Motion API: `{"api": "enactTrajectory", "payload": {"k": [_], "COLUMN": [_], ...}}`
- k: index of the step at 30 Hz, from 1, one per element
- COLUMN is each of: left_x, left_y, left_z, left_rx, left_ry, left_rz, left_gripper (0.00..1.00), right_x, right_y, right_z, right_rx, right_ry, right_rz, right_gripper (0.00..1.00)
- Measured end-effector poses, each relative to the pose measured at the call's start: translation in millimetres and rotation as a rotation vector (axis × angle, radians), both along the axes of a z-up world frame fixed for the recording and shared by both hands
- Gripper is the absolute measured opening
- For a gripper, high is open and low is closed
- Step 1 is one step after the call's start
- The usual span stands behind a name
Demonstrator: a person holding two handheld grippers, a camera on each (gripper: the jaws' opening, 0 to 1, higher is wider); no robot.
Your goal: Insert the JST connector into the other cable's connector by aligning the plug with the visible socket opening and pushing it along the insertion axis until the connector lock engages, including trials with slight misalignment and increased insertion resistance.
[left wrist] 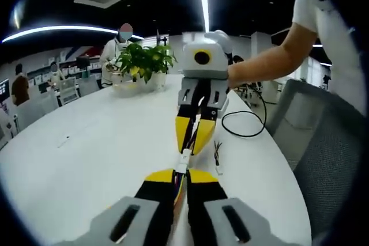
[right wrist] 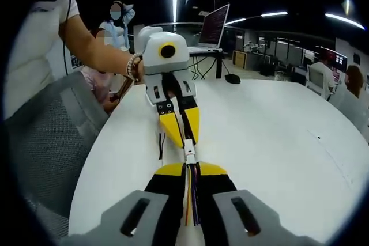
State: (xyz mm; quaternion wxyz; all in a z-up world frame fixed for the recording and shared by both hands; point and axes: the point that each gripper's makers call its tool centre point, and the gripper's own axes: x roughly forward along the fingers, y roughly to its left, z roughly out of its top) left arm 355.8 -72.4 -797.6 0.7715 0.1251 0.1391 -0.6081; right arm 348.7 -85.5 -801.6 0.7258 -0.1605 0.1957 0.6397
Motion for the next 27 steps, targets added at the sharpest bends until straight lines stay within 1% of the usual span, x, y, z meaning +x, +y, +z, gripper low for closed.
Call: {"api": "enactTrajectory", "payload": {"k": [7, 10, 15, 17, 21, 23, 27], "left_x": [-1.1, -1.6, -3.0, -2.9, -1.8, -0.7, 1.3], "left_y": [-0.3, 0.3, -0.5, -1.6, -1.8, -1.8, -2.5], "left_z": [2.1, 2.8, 2.4, 3.7, 5.2, 7.2, 9.6], "left_rx": [0.001, -0.003, 0.007, -0.003, 0.003, -0.004, -0.007], "left_ry": [-0.002, 0.008, 0.008, 0.015, 0.011, 0.025, 0.022], "left_rz": [-0.004, -0.005, -0.011, -0.009, -0.007, 0.000, 0.005], "left_gripper": [0.01, 0.00, 0.00, 0.00, 0.00, 0.00, 0.00], "right_x": [-0.6, -1.6, -2.1, -2.2, -0.4, 1.2, 3.6], "right_y": [2.5, 3.5, 4.2, 5.5, 4.8, 4.6, 3.8], "right_z": [1.9, 2.8, 1.4, 3.4, 4.5, 6.4, 8.8], "right_rx": [-0.008, -0.005, -0.007, 0.003, 0.001, 0.007, 0.022], "right_ry": [-0.006, 0.002, 0.007, 0.010, 0.010, 0.014, 0.020], "right_rz": [0.016, 0.017, 0.023, 0.022, 0.021, 0.018, 0.008], "right_gripper": [0.03, 0.03, 0.02, 0.02, 0.02, 0.02, 0.02]}}
